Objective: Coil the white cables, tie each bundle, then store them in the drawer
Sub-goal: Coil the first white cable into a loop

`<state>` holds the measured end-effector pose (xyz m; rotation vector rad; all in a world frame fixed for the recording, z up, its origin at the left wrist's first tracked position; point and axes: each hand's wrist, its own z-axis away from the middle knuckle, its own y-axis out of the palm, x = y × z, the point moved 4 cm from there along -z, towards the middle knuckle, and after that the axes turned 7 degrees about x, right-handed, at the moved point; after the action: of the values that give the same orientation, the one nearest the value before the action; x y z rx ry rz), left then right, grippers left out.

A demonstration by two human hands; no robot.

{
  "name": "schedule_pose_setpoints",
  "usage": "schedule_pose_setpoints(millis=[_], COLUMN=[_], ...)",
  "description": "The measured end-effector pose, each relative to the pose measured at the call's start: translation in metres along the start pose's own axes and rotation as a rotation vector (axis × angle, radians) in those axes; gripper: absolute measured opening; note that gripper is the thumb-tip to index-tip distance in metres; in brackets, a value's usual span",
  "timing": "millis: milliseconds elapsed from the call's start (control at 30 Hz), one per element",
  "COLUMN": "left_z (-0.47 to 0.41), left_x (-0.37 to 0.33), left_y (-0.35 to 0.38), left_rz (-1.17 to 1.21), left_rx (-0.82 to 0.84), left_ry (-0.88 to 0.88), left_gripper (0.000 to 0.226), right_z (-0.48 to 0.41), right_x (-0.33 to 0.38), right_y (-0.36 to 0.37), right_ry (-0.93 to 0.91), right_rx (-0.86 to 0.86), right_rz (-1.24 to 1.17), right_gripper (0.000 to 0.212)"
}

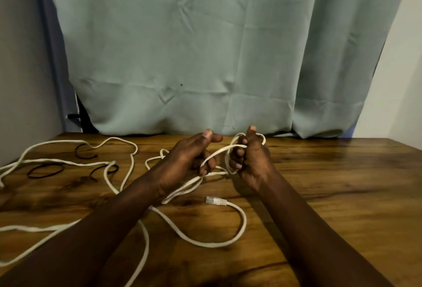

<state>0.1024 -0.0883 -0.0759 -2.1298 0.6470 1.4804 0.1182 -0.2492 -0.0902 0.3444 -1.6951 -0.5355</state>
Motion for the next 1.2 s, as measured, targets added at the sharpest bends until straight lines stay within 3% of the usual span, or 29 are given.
schedule_pose_setpoints(millis=[100, 200, 267, 367, 433, 500, 567, 633, 733, 833, 933, 1100, 1200], left_z=[-0.002, -0.001, 0.001, 0.01, 0.017, 0.019, 0.016, 0.009, 0.006, 0.007, 0.006, 0.002, 0.001], left_x=[0.006, 0.003, 0.003, 0.007, 0.012, 0.008, 0.003, -0.002, -0.005, 0.003, 0.013, 0.012, 0.002], left_y=[0.008, 0.008, 0.001, -0.022, -0.041, -0.054, -0.051, -0.037, -0.009, 0.007, 0.01, -0.003, -0.023], left_rz=[0.148, 0.02, -0.08, -0.278, -0.385, -0.493, -0.373, -0.157, -0.161, -0.131, -0.029, 0.349, 0.532], left_rx=[0.091, 0.152, 0.204, 0.214, 0.167, 0.029, -0.162, -0.308, -0.407, -0.403, -0.419, -0.383, -0.444], left_ry=[-0.056, -0.085, -0.189, -0.329, -0.362, -0.279, -0.149, -0.054, 0.044, -0.043, -0.138, -0.151, -0.107], left_gripper=[0.061, 0.048, 0.046, 0.025, 0.02, 0.02, 0.029, 0.038, 0.036, 0.043, 0.045, 0.011, 0.023], right_z=[-0.003, -0.008, -0.015, -0.027, -0.026, -0.023, -0.021, -0.021, -0.014, -0.003, 0.006, 0.012, 0.007], right_x=[0.001, 0.003, 0.006, 0.022, 0.034, 0.037, 0.031, 0.023, 0.016, 0.012, 0.002, -0.009, -0.008], right_y=[-0.006, -0.013, -0.024, -0.057, -0.082, -0.099, -0.098, -0.082, -0.041, -0.01, 0.012, 0.028, 0.023], right_ry=[-0.023, -0.054, -0.072, -0.105, -0.115, -0.111, -0.071, -0.099, -0.195, -0.237, -0.161, -0.096, -0.081], right_rx=[-0.097, -0.161, -0.208, -0.337, -0.451, -0.539, -0.558, -0.518, -0.365, -0.182, -0.034, 0.104, 0.155], right_rz=[-0.101, -0.156, -0.223, -0.337, -0.372, -0.343, -0.238, -0.143, 0.002, 0.048, 0.037, 0.01, -0.087], right_gripper=[0.049, 0.048, 0.047, 0.045, 0.045, 0.048, 0.051, 0.049, 0.043, 0.042, 0.045, 0.047, 0.049])
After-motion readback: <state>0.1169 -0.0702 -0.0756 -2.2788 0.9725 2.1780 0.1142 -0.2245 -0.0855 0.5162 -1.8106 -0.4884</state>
